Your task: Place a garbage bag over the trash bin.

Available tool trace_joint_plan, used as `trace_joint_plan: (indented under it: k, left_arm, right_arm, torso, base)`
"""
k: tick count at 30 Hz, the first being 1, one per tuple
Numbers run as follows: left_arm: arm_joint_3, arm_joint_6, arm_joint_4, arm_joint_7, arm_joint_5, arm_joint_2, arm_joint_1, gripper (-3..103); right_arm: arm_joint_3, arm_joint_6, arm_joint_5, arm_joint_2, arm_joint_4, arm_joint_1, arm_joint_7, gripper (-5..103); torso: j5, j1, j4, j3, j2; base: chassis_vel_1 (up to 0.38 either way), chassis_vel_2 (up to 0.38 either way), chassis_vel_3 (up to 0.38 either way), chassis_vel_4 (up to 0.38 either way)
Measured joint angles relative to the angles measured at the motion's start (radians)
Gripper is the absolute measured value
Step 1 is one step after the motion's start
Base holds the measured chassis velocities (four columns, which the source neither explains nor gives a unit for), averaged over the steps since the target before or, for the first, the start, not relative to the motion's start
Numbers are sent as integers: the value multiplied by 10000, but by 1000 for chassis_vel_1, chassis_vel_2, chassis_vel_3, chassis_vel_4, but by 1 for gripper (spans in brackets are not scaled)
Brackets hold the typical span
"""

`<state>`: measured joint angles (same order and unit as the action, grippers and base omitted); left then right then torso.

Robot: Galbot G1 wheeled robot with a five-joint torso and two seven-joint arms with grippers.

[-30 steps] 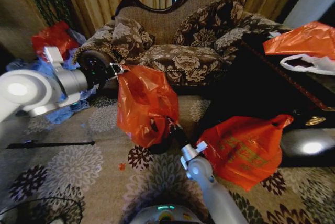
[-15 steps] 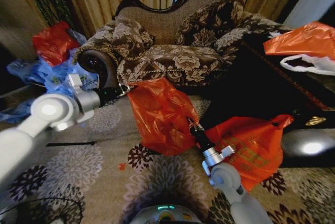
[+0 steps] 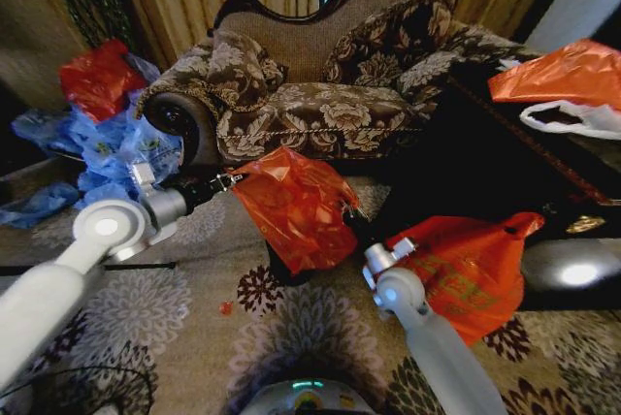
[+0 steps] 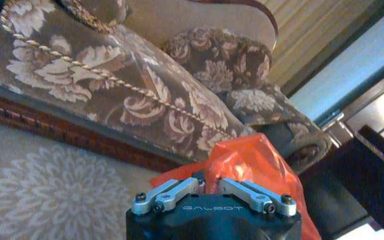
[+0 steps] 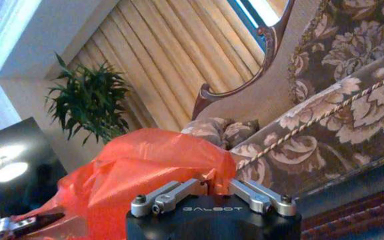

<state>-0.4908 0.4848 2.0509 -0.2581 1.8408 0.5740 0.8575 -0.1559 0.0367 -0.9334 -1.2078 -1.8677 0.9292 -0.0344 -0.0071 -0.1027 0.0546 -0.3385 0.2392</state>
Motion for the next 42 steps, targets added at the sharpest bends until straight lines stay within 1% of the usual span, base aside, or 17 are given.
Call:
trace_joint_plan:
  k: [5,10,13,14,16,21,24,26,30,31,34,35,37,38,39,40,42]
  left_arm:
    - [141,-191,-330,467,-154,296,-154,0]
    - [84,-87,-274,347,-99,244,284,0]
    - [-248,100,142,-198,321,121,1005,0]
    - [-248,100,142,-198,321,121,1005,0]
    - [-587,278,572,-814,478,154,2004,0]
    - [-1149,584,1118,-1611,607,583,3543,0]
    - [-1843,701,1425,-2109,1089,953,4301,0]
    - [-2076,729,1497,-2198,1225,1017,4493,0]
    - [-3184,833,1913,-2621,2414,1252,5165,0]
    - [-3184,833,1913,-2621,2414,1252,5165,0]
    - [-4207,878,2320,-3185,3683,1372,5622,0]
    - [-4207,878,2320,-3185,3683,1372,5622,0]
    - [-4548,885,2515,-3776,4343,1355,5572,0]
    - [-4565,887,2550,-4013,4509,1325,5485,0]
    - [-4331,877,2532,-4642,4784,1259,5099,0]
    - [-4331,877,2532,-4642,4784,1259,5099,0]
    - [-3820,790,2292,-5481,4986,1301,4575,0]
  right_arm:
    - [19,156,-169,-115,515,-352,-72,0]
    - [35,171,-187,-36,507,92,-184,0]
    - [50,139,-235,159,130,862,-288,0]
    - [50,139,-235,159,130,862,-288,0]
    - [81,131,-179,239,-123,1563,-464,0]
    - [290,102,-71,306,-227,2125,-521,0]
    - [549,11,-45,362,-342,2242,-317,0]
    - [622,-16,-50,369,-374,2239,-249,0]
    - [892,-241,-185,407,-652,2158,100,0]
    - [892,-241,-185,407,-652,2158,100,0]
    - [1009,-616,-602,647,-1182,2167,489,0]
    - [1009,-616,-602,647,-1182,2167,489,0]
    - [1057,-1076,-969,904,-1549,2081,888,0]
    - [1078,-1266,-1161,998,-1660,2009,1035,0]
    - [1131,-1825,-1761,1216,-1890,1747,1578,0]
    - [1131,-1825,-1761,1216,-1890,1747,1578,0]
    - [1185,-2590,-2656,1387,-2072,1316,2481,0]
  torso:
    - [-1,0,0,0,0]
    - [-2,-1,0,0,0]
    - [1,0,1,1,0]
    - [1,0,1,1,0]
    - [2,2,3,1,0]
    - [-1,3,0,2,0]
    - [-1,2,1,2,0]
    - [-2,2,1,2,1]
    - [-1,2,0,2,0]
    - [-1,2,0,2,0]
    - [-1,3,-2,2,0]
    - [-1,3,-2,2,0]
    - [0,2,-2,2,1]
    - [0,3,-2,2,1]
    - [4,3,-1,2,1]
    - [4,3,-1,2,1]
    - [-2,0,4,0,0]
  base:
    - [0,0,0,0]
    - [0,0,0,0]
    - [0,0,0,0]
    - [0,0,0,0]
    - [0,0,0,0]
    - [0,0,0,0]
    - [0,0,0,0]
    - [0,0,0,0]
    - [0,0,0,0]
    - [0,0,0,0]
    - [0,0,0,0]
    - [0,0,0,0]
    - [0,0,0,0]
    - [0,0,0,0]
    - [0,0,0,0]
    - [0,0,0,0]
    - [0,0,0,0]
